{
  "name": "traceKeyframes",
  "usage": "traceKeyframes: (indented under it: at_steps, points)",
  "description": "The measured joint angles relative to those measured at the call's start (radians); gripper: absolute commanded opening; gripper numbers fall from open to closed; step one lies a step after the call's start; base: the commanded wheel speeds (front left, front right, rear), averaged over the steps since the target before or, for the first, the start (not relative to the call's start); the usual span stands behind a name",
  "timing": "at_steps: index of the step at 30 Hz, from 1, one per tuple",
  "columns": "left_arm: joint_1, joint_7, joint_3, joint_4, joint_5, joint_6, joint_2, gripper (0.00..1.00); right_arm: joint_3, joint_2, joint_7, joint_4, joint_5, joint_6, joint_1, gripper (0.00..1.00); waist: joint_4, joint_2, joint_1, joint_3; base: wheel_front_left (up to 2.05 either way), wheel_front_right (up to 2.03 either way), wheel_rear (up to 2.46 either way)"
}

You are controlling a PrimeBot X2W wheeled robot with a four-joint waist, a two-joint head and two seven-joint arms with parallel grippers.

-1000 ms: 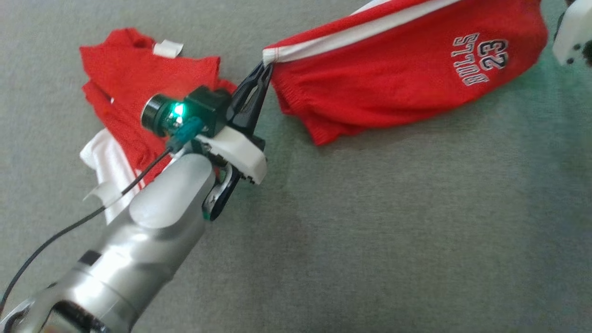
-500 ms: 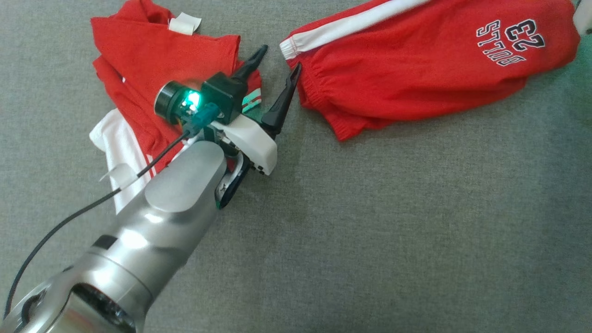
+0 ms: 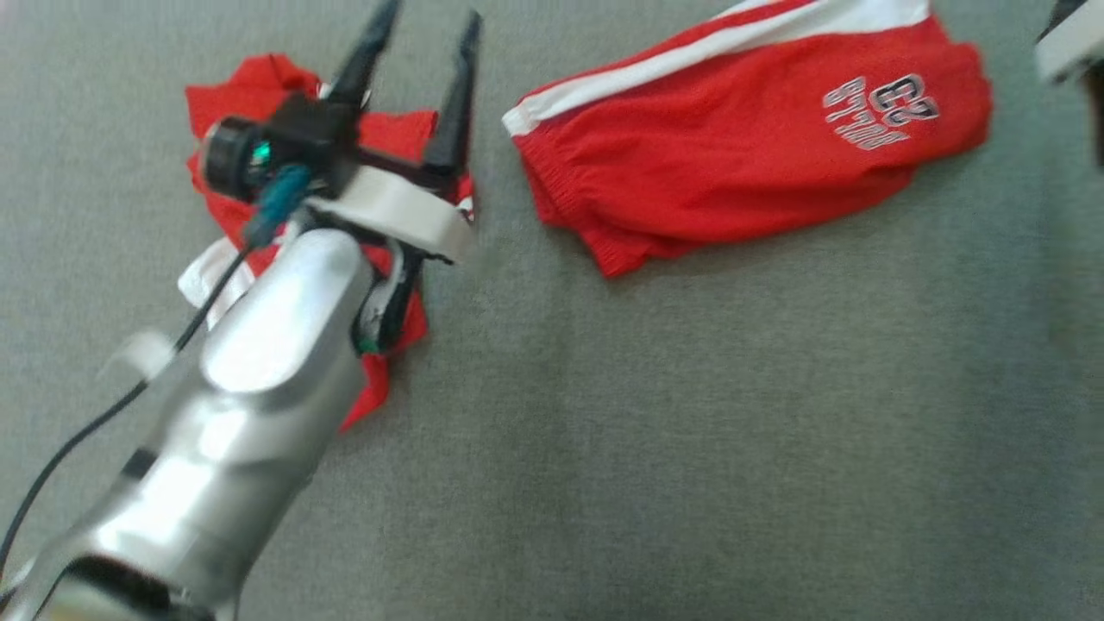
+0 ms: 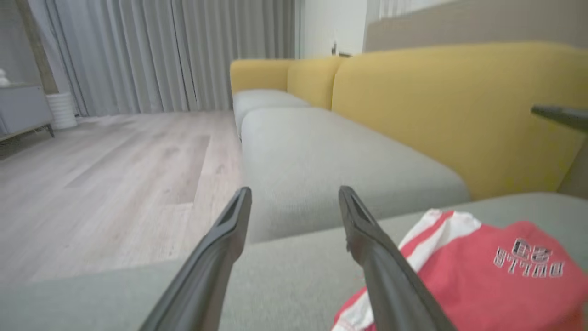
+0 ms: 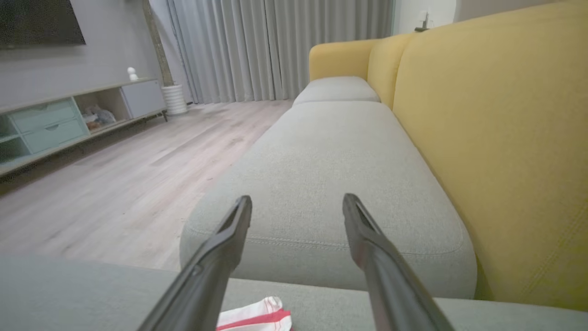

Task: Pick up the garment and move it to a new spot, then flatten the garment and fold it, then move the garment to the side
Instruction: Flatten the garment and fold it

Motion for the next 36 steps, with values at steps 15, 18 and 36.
traceKeyframes:
  at_steps: [15, 18, 36]
  points:
    - [0.476, -0.005, 0.298, -0.326, 0.144, 0.067, 0.030, 1.00, -0.329, 0.218, -0.013, -0.279, -0.182, 0.000, 0.460, 1.00, -0.092, 0.0000, -0.0002, -0.214, 0.00, 0.00, 0.00]
    - [0.589, -0.005, 0.311, -0.331, 0.170, 0.066, 0.002, 1.00, -0.394, 0.288, -0.013, -0.335, -0.256, 0.000, 0.628, 1.00, -0.106, 0.0000, -0.0003, -0.258, 0.00, 0.00, 0.00]
    - [0.801, -0.005, 0.414, -0.329, 0.300, -0.025, -0.101, 1.00, -0.503, 0.392, 0.053, -0.629, -0.353, 0.000, 0.970, 1.00, -0.091, 0.0001, 0.0002, -0.297, 0.00, 0.00, 0.00]
